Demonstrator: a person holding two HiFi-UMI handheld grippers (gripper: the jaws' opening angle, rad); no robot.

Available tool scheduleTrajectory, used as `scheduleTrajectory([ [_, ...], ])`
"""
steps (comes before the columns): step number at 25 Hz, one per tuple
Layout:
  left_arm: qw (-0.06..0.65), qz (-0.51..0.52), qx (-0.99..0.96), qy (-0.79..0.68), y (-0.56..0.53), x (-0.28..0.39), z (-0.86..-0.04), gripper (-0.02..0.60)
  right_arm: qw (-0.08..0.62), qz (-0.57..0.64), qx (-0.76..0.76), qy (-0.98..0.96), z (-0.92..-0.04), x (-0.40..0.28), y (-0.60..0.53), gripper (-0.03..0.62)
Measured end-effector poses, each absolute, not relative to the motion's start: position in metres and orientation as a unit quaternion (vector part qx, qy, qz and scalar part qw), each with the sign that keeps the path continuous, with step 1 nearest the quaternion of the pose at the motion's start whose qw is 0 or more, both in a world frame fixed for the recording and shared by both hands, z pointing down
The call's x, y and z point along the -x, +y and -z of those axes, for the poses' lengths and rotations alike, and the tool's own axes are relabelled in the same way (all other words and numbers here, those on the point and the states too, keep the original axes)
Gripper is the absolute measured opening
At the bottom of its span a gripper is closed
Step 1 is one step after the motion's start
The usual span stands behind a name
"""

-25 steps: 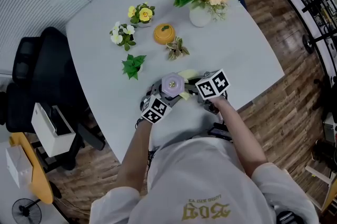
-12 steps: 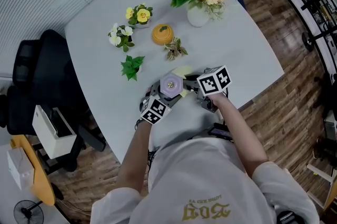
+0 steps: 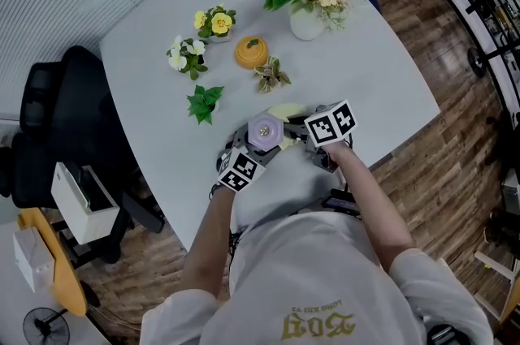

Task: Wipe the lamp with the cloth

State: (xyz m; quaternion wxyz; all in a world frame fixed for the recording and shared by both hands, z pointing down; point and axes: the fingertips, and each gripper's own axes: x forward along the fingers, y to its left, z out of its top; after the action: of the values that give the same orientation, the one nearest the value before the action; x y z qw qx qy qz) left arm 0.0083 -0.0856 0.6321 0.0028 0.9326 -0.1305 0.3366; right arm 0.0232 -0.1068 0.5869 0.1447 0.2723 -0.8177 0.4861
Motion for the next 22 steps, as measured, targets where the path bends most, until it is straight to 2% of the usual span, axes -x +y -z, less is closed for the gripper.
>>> scheduleTrajectory([
  [6,0.003,-0.337,-0.932,-0.131,-0.085,-0.008,-0.633,0.301,0.122,-0.477,-0.248,-0.835,-0.573,-0.015,-0.112,0.049],
  [22,0.004,-0.338,-0.932,-0.130,-0.085,-0.008,-0.633,0.301,0.186,-0.472,-0.237,-0.828,-0.599,0.003,-0.129,0.049],
])
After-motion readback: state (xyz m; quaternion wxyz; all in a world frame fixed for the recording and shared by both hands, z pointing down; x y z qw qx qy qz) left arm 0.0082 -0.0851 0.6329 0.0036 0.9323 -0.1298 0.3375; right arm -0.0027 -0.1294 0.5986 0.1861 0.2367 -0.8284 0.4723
